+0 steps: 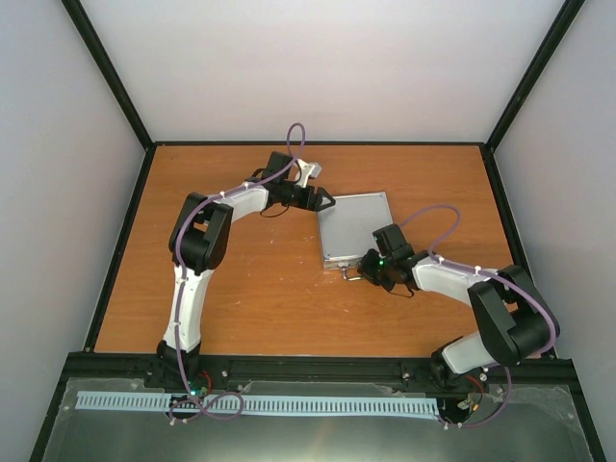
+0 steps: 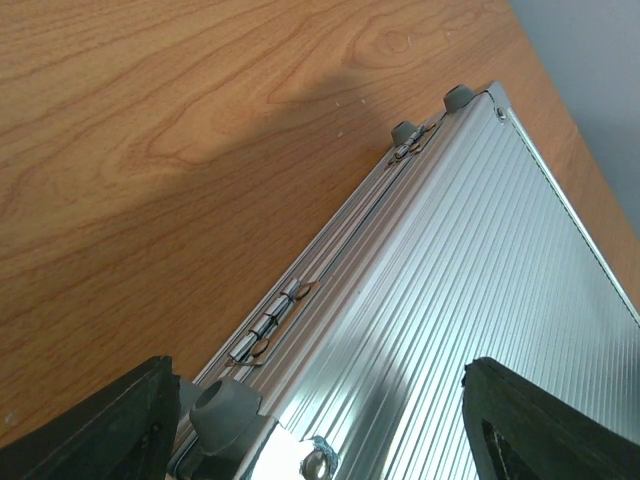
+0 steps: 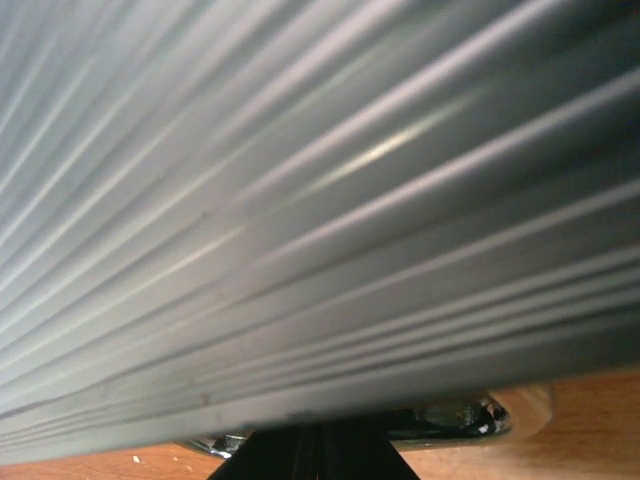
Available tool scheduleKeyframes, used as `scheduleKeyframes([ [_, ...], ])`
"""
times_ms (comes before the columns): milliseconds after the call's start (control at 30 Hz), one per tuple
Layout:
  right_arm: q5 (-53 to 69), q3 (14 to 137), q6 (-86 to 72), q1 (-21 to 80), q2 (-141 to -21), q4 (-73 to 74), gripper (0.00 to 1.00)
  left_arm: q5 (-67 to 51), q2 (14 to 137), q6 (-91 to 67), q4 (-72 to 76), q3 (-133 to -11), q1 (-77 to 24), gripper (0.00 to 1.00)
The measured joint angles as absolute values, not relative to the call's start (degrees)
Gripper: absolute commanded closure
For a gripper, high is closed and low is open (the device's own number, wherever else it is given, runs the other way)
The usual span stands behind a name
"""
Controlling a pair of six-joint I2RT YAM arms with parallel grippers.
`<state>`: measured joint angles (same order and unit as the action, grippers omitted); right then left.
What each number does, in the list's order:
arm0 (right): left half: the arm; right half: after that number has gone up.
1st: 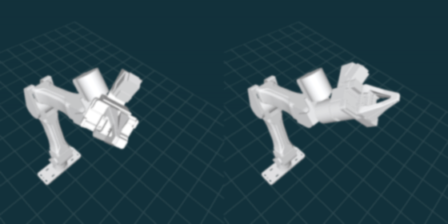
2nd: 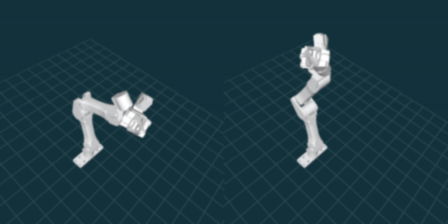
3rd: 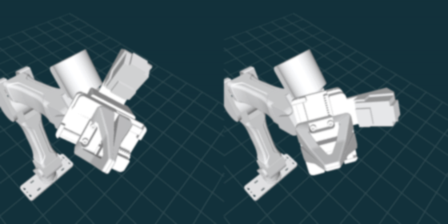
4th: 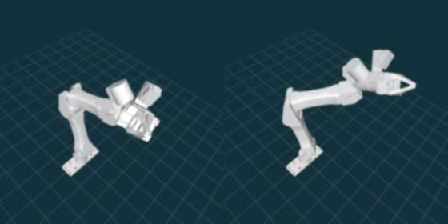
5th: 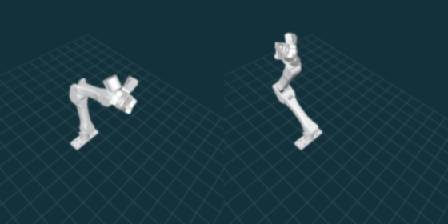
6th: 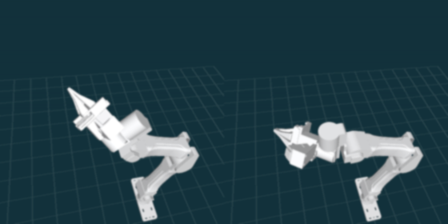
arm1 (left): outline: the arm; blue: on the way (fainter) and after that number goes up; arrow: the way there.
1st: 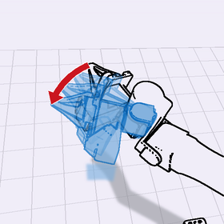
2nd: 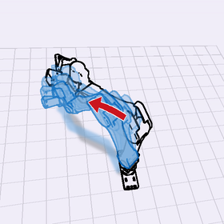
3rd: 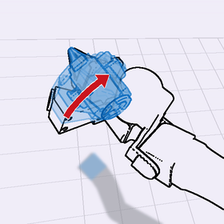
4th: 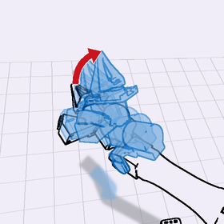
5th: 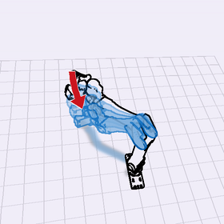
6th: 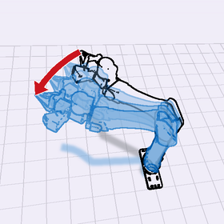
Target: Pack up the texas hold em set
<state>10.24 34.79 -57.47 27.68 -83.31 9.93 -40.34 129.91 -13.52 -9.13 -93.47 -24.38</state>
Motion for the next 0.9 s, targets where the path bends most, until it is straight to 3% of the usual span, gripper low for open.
scheduleKeyframes([
  [167, 8.9, 35.9, -56.2, 27.9, -84.2, 11.5, 0.96, -40.3, 129.8, -13.3, -9.1, -93.4, -24.4, 0.21],
  [333, 8.1, 38.1, -54.0, 27.7, -83.2, 17.3, 0.85, -38.3, 127.9, -13.8, -10.4, -92.5, -24.6, 0.12],
  [567, 9.7, 46.8, -41.4, 27.3, -74.0, 31.0, 0.35, -32.2, 113.4, -17.3, -13.5, -84.5, -23.7, 0.0],
  [767, 11.4, 54.3, -31.0, 21.3, -73.2, 33.7, 0.32, -28.2, 95.0, -18.8, -14.9, -74.0, -19.7, 0.0],
  [900, 10.0, 52.8, -24.9, 14.0, -74.0, 29.1, 0.3, -25.5, 83.2, -20.4, -13.0, -59.1, -9.9, 0.0],
])
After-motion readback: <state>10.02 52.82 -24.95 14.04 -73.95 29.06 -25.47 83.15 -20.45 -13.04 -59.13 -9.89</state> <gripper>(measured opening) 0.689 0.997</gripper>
